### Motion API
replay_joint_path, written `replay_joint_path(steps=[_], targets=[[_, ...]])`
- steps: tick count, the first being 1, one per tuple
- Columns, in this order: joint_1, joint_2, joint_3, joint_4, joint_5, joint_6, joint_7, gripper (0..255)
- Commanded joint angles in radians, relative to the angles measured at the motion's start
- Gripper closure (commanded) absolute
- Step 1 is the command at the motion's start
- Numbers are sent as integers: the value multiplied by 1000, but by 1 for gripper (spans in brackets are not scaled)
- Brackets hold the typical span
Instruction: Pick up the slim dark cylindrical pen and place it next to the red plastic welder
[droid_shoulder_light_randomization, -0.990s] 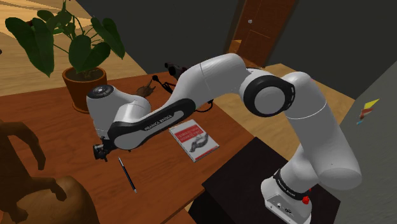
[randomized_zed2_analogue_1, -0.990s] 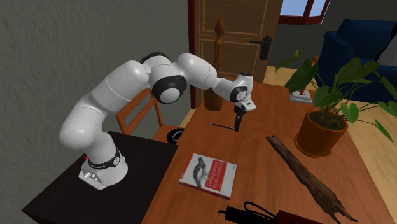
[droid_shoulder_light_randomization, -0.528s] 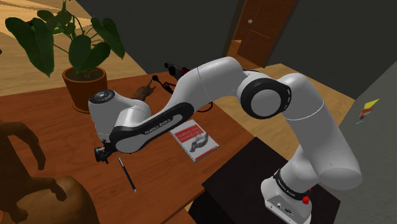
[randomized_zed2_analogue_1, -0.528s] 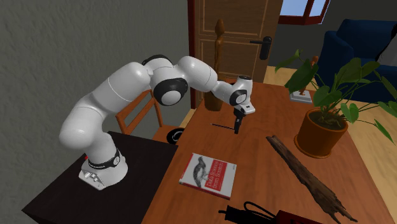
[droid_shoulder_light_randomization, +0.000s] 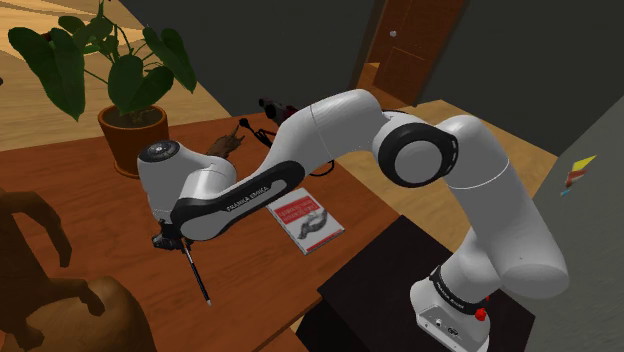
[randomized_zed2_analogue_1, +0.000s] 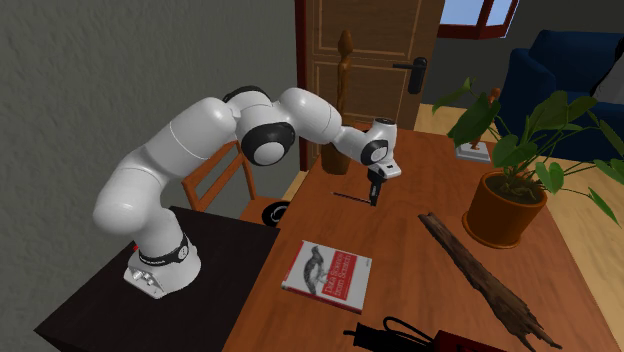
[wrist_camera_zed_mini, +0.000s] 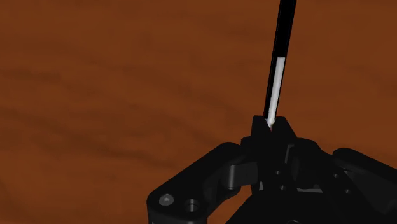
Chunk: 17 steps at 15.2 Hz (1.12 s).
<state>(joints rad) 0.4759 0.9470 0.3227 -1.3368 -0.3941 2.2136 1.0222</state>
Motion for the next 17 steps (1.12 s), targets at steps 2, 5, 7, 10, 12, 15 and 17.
replay_joint_path(steps=[2,5,7,10,12,15,17], targets=[[-1,2,-2,-2,0,-3,0,255],[-3,0,-2,-6,-1,0,0,255],[-6,-19,2,-12,3,-13,-2,255],[-10,-46,9,-18,10,-34,-6,255],[-13,-63,13,-21,15,-49,-9,255],[-17,-88,20,-23,22,-71,-13,255],[-19,-104,24,-23,26,-87,-16,255]])
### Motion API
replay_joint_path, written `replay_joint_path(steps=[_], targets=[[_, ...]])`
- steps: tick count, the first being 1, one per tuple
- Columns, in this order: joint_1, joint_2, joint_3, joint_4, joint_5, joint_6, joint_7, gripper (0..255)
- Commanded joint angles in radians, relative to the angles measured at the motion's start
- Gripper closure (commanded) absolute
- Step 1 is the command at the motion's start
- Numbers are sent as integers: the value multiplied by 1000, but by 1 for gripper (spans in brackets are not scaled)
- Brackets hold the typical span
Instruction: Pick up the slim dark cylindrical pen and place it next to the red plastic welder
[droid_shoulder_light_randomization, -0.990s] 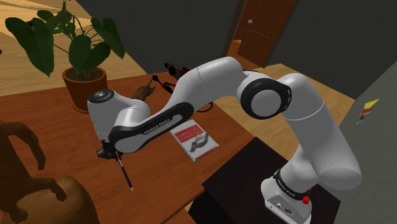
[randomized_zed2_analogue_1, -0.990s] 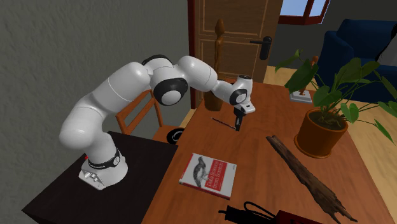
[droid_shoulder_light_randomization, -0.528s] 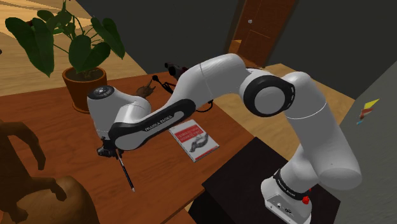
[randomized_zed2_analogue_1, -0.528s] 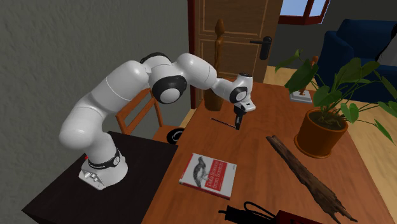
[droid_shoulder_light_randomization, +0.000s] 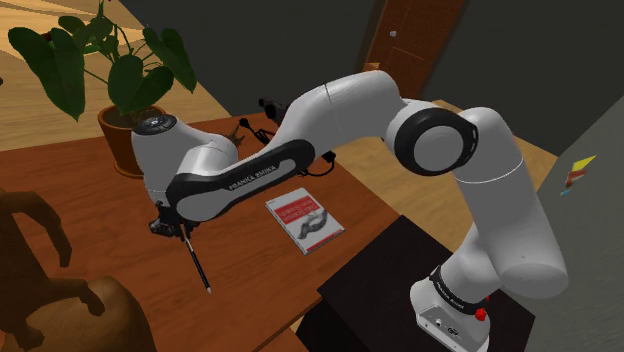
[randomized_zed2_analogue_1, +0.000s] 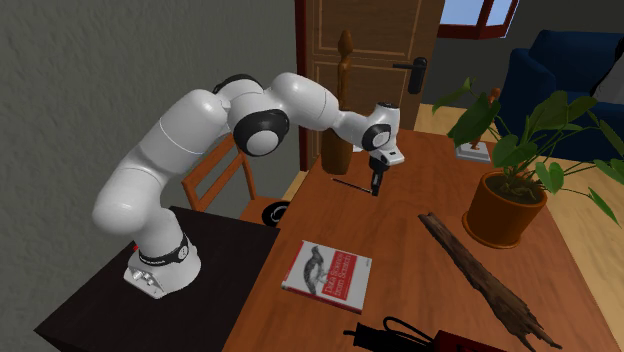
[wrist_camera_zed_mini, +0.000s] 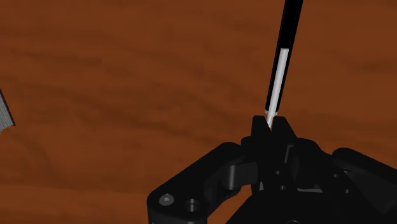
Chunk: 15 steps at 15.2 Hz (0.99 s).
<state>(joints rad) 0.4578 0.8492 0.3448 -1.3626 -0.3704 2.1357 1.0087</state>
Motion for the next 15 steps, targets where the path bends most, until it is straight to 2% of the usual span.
replay_joint_path(steps=[1,15], targets=[[-2,-14,4,3,5,-17,-4,255],[-12,-107,29,38,37,-142,-27,255]])
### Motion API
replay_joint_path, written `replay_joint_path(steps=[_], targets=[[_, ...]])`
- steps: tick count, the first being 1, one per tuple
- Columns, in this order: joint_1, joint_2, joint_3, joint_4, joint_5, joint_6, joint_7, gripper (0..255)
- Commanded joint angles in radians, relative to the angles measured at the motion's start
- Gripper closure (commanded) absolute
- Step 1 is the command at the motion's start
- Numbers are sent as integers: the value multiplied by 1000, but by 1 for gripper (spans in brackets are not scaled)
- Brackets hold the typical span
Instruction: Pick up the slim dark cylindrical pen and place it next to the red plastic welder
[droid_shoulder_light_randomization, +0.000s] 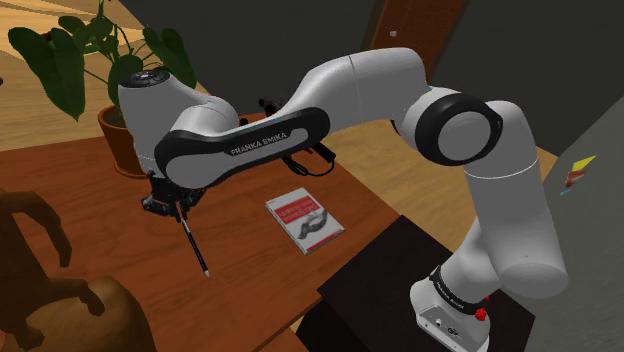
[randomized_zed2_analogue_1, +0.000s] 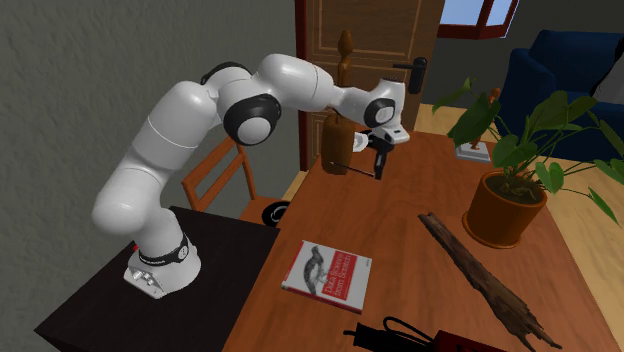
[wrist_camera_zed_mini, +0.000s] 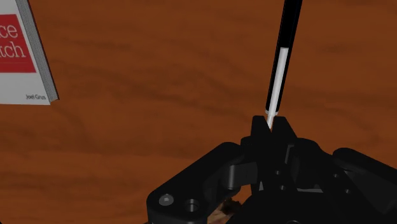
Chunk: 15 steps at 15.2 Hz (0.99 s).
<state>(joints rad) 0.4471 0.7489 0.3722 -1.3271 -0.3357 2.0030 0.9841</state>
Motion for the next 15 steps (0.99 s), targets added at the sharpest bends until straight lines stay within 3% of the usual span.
replay_joint_path(steps=[1,15], targets=[[-2,-12,3,7,5,-19,-4,255],[3,-66,18,108,29,-170,-29,255]])
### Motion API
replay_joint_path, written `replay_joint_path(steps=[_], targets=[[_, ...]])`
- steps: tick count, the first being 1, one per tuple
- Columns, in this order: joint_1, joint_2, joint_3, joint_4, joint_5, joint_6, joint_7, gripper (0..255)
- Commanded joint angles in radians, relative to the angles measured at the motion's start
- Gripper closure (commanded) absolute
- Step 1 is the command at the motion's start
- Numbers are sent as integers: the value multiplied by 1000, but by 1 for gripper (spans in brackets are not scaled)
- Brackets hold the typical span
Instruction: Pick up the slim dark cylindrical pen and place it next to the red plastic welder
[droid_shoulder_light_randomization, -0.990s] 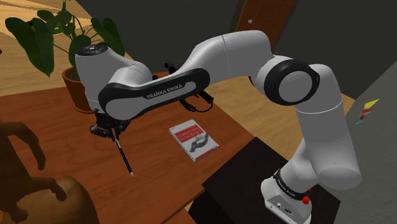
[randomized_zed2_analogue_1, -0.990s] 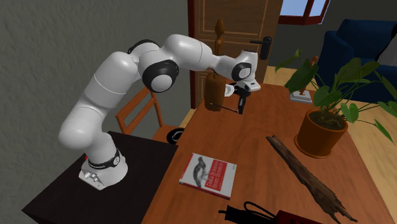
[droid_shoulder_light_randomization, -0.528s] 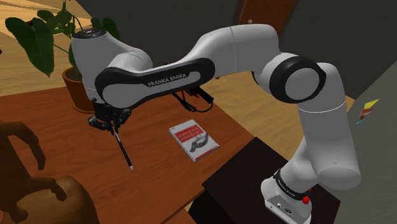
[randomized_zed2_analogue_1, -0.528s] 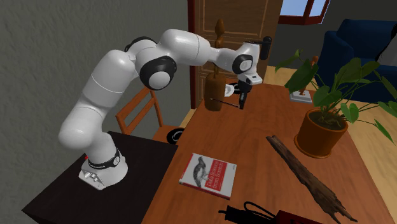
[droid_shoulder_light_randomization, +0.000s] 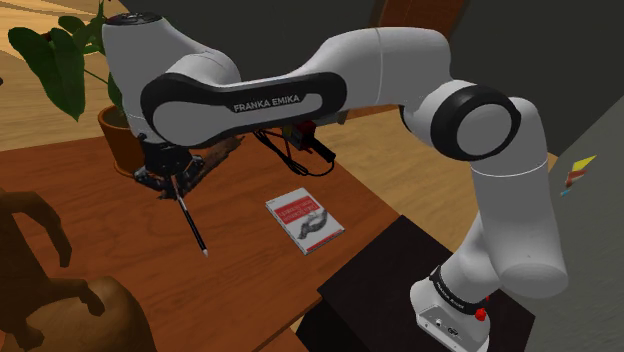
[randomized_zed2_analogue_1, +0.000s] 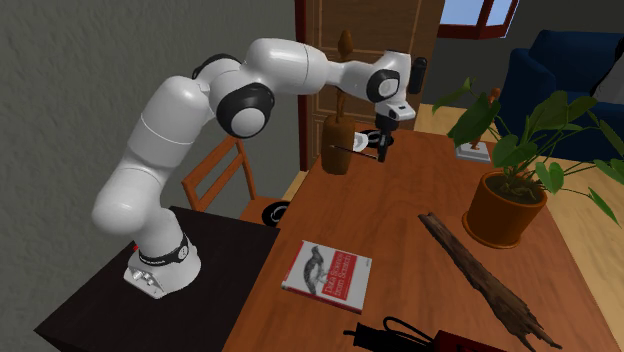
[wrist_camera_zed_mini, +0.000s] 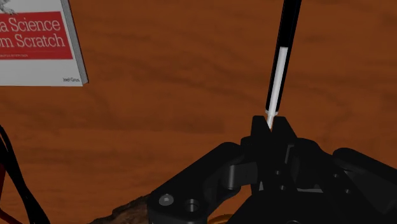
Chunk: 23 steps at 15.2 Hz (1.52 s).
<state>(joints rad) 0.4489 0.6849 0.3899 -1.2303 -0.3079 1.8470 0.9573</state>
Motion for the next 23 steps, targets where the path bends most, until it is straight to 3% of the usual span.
replay_joint_path(steps=[1,10,17,23], targets=[[2,-4,2,22,3,-25,-4,255],[17,-12,5,126,10,-134,-19,255],[-95,-12,-17,129,21,-126,-150,255],[-171,37,-41,216,23,-152,-266,255]])
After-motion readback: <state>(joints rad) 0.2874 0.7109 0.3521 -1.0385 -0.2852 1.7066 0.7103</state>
